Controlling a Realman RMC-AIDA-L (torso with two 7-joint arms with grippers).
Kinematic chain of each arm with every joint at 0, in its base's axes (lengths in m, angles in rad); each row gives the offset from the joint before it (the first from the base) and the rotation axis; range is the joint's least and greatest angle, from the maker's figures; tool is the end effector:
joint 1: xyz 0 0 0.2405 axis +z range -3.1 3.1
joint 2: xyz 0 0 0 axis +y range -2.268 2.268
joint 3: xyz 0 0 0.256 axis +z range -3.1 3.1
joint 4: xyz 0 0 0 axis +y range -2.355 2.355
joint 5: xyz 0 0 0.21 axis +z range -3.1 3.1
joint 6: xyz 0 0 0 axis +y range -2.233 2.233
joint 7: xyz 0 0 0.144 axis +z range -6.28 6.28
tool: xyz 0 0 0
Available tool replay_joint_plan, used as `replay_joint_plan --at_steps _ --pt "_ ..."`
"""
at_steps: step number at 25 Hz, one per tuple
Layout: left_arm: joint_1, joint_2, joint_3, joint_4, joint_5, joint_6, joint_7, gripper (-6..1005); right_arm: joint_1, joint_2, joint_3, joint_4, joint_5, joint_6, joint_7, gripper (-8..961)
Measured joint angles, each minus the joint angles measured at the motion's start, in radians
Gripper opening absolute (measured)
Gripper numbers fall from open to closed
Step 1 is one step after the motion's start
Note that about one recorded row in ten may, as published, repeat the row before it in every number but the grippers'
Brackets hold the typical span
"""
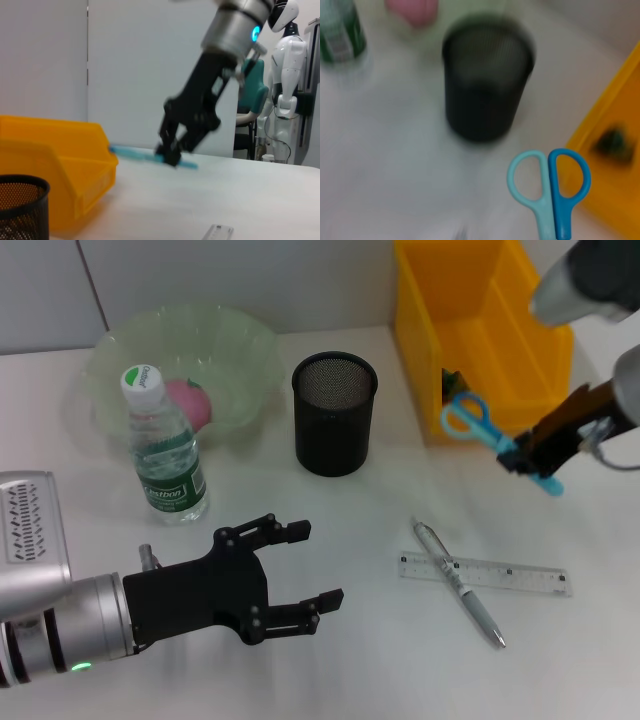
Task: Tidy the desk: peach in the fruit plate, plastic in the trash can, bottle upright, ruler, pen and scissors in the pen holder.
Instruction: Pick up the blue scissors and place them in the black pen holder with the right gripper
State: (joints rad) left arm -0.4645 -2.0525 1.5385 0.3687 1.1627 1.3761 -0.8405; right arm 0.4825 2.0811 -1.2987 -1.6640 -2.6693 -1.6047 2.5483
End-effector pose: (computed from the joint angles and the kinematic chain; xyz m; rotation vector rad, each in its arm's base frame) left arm -0.2471 0.2828 -0.0824 -2.7901 -0.2348 -0.8703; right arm 0.1748 0.3465 0.0581 -2.4196 0.8067 -0.3847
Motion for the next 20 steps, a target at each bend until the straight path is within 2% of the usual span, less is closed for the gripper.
replay_joint_plan --at_steps 3,6,20 --pt "0.001 0.0 0.0 0.004 0.0 0.0 0.0 849 -0.032 0.0 0.054 -0.08 0.09 0.037 -0.008 212" --pt "0.001 -0.001 0.0 0.005 0.0 0.0 0.001 849 -0.041 -0.002 0.068 -0.083 0.161 0.112 -0.035 212" --pt "-0.005 -0.003 0.005 0.008 0.0 0.0 0.004 849 -0.022 0.0 -0.151 0.102 0.195 0.616 -0.1 212"
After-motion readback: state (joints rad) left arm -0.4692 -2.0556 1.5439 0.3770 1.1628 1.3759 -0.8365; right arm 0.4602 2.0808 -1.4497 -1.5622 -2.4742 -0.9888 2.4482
